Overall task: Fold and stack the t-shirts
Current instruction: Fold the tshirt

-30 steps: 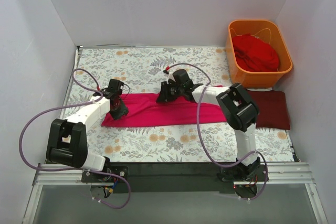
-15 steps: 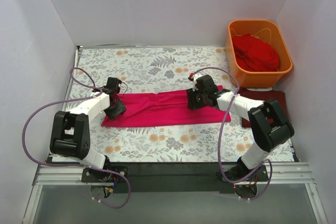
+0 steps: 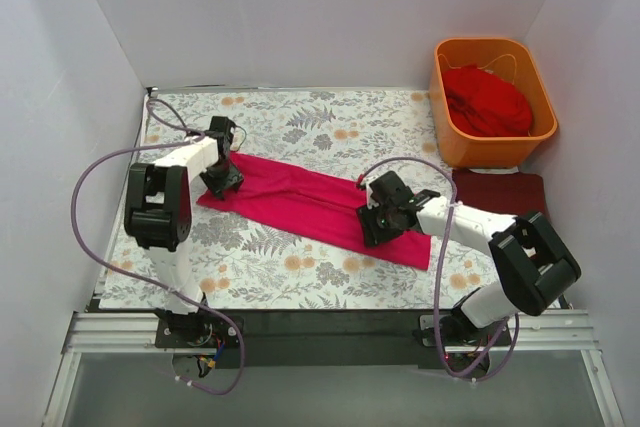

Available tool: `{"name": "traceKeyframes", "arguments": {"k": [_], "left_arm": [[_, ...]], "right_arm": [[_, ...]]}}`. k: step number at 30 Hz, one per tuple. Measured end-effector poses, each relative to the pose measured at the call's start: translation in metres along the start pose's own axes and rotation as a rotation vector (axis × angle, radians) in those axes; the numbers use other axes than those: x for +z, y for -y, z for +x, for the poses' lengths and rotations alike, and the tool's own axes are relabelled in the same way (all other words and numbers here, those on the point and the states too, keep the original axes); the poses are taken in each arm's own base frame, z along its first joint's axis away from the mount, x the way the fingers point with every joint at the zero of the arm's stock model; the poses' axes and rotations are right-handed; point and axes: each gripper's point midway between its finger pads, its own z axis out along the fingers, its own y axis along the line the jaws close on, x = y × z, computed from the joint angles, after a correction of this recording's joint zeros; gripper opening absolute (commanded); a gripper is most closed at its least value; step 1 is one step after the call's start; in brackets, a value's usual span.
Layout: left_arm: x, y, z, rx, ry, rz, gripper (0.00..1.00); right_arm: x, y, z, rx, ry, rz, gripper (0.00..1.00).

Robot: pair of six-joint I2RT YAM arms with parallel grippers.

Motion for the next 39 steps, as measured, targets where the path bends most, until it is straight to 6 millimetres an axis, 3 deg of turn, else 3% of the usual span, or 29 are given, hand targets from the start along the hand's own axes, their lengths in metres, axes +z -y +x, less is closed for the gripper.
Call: {"name": "traceKeyframes", "arguments": {"k": [6, 9, 12, 13, 16, 19, 24, 27, 32, 35, 39], "left_arm": [[0.015, 0.056, -0.050, 0.031, 0.015, 0.045, 0.44], [0.021, 0.088, -0.076, 0.045, 0.045, 0.084, 0.50], [0.023, 0.115, -0.093, 0.060, 0.074, 0.136, 0.63], [0.023, 0.123, -0.098, 0.063, 0.085, 0.155, 0.70], [0.019, 0.138, -0.105, 0.071, 0.105, 0.201, 0.72], [0.015, 0.140, -0.106, 0.084, 0.116, 0.211, 0.72], [-0.006, 0.129, -0.098, 0.096, 0.134, 0.217, 0.70], [-0.030, 0.123, -0.094, 0.091, 0.160, 0.228, 0.66], [-0.069, 0.139, -0.072, 0.096, 0.199, 0.284, 0.62], [-0.073, 0.154, -0.051, 0.112, 0.183, 0.310, 0.60], [-0.055, 0.164, -0.036, 0.119, 0.149, 0.304, 0.58]], "right_arm": [[-0.020, -0.079, 0.065, -0.072, -0.184, -0.223, 0.54], [-0.030, -0.105, 0.086, -0.093, -0.261, -0.307, 0.54], [-0.034, -0.119, 0.080, -0.098, -0.276, -0.343, 0.54], [-0.036, -0.123, 0.072, -0.101, -0.259, -0.348, 0.54], [-0.042, -0.132, 0.038, -0.117, -0.171, -0.354, 0.55], [-0.049, -0.128, 0.010, -0.121, -0.078, -0.337, 0.56], [-0.049, -0.092, -0.010, -0.080, -0.006, -0.253, 0.48], [-0.041, -0.069, -0.003, -0.061, -0.019, -0.187, 0.46], [-0.033, -0.061, 0.015, -0.085, -0.066, -0.173, 0.43], [-0.027, -0.060, 0.026, -0.087, -0.103, -0.178, 0.42], [-0.022, -0.062, 0.042, -0.090, -0.159, -0.197, 0.42]]}}
